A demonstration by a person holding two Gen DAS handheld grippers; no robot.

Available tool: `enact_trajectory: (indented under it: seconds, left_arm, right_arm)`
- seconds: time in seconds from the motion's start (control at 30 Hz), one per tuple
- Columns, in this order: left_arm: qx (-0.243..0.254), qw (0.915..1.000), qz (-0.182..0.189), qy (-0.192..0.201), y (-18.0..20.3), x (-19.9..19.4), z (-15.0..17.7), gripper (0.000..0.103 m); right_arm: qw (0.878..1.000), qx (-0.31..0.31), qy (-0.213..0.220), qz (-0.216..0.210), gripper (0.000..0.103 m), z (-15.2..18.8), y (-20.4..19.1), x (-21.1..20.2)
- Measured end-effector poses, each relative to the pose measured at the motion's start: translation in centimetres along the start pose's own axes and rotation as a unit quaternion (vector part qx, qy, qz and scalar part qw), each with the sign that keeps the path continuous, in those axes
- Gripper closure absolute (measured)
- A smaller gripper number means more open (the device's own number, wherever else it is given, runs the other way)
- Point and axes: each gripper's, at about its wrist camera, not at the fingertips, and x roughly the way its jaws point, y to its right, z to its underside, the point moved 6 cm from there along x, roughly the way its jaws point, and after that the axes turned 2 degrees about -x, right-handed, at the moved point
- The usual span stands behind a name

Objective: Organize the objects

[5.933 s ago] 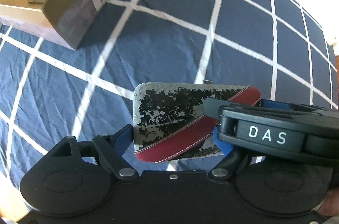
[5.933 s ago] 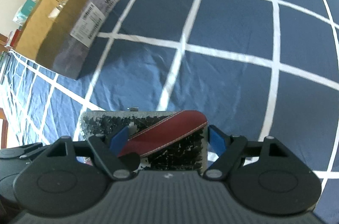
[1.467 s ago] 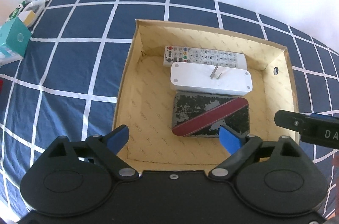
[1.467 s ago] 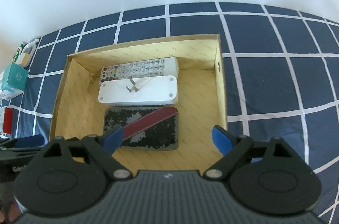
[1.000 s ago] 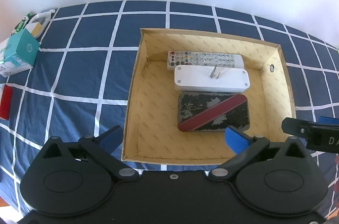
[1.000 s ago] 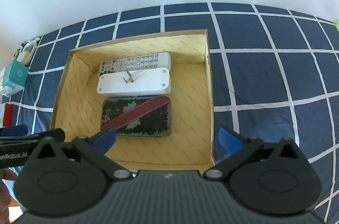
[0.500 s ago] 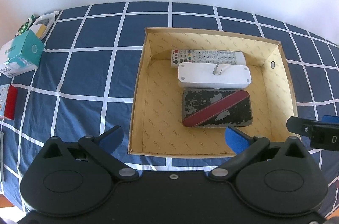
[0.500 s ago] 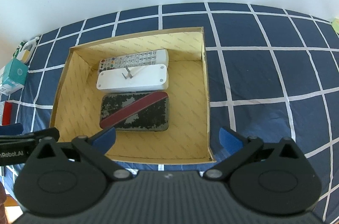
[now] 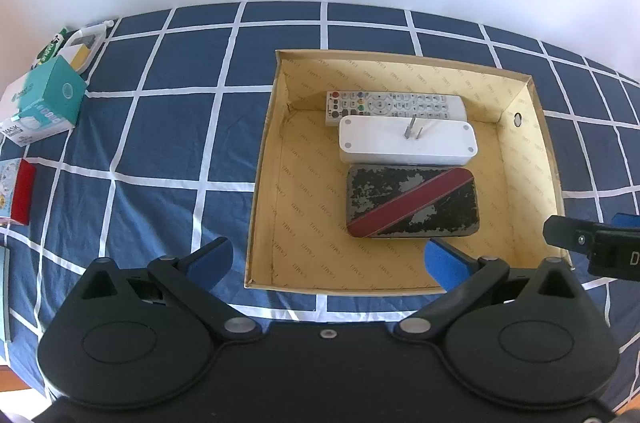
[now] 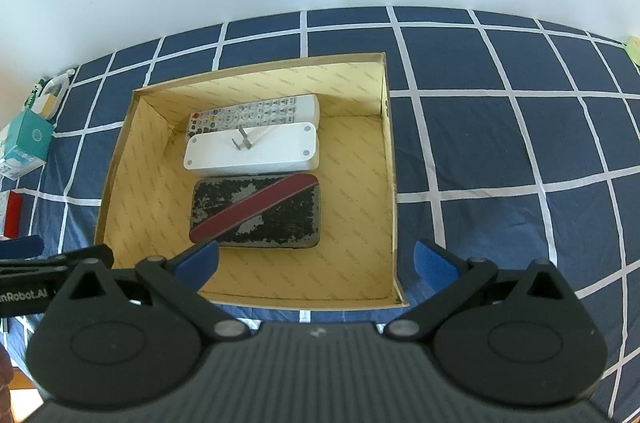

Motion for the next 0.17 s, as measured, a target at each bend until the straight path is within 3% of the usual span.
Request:
enact_trajectory:
  seconds: [0.17]
  left_arm:
    - [0.001,1.0,-0.001,-0.005,-0.01,0.11,0.15,0.0]
  right_arm:
    - [1.0,0.0,-0.001,0.0,0.0,-0.04,-0.05,0.04]
